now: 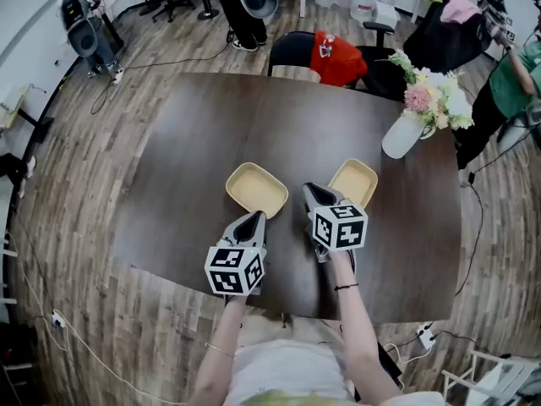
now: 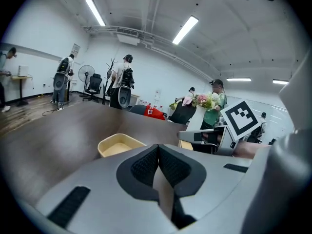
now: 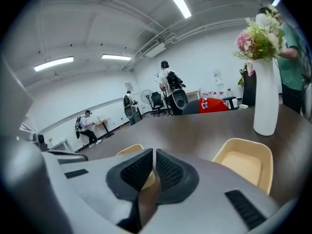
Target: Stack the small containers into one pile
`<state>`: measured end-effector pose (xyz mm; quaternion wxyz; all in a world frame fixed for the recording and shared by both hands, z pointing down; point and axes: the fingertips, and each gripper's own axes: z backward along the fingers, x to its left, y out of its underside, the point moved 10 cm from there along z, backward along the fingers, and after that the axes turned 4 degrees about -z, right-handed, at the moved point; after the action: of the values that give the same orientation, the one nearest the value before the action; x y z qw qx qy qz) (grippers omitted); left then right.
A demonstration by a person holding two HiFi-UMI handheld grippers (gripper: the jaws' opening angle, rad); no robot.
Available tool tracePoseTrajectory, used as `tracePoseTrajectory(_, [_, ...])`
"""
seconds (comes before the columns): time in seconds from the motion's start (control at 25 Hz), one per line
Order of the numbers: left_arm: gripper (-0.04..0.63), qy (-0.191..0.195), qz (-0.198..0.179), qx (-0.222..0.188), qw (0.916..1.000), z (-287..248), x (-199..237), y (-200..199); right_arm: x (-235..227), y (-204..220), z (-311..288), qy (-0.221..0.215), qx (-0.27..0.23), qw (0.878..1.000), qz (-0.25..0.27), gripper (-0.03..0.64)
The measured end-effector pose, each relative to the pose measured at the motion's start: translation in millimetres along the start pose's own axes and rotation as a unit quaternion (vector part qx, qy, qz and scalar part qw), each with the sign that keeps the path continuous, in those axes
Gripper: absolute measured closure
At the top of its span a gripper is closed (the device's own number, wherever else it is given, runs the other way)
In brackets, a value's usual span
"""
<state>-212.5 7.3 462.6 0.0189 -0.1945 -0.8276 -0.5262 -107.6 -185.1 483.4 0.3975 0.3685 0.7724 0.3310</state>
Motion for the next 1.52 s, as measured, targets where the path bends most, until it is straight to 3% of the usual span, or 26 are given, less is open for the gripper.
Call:
tracePoseTrajectory(0.28, [0.571,-0.041,0.023,-0.005,0.9989,16,16,11,21,10,-31,-0.046,0.044,0.997,0.033,0.581])
tracePoseTrajectory(0.4, [0.571,-0.048,0.031,-0.005,0.9984,19,23,13,26,13,-44,-0.043,0.064,0.996,0.043,0.566])
tracePoseTrajectory(0.56, [0.571,-0.055,0.038,0.001,0.9978,20,34,16,30,17,-64,-0.034,0.080,0.995,0.042,0.466])
tracePoseTrajectory(0.72, [0.571,-0.056,0.045,0.010,0.9974,21,46,17,34,23,-79,-0.023,0.098,0.994,0.039,0.456])
tracePoseTrajectory(1.08, [0.571,-0.051,0.051,0.021,0.9972,9,63,15,27,30,-107,0.016,0.142,0.989,0.049,0.459])
tracePoseTrajectory(1.24, [0.571,-0.050,0.053,0.025,0.9970,5,68,15,26,31,-112,0.028,0.155,0.986,0.055,0.552])
tracePoseTrajectory(1.36, [0.571,-0.049,0.052,0.026,0.9971,5,71,14,28,30,-112,0.023,0.159,0.985,0.060,0.563])
tracePoseTrajectory(1.52, [0.571,-0.044,0.048,0.025,0.9975,4,72,13,26,29,-107,0.018,0.148,0.988,0.025,0.578])
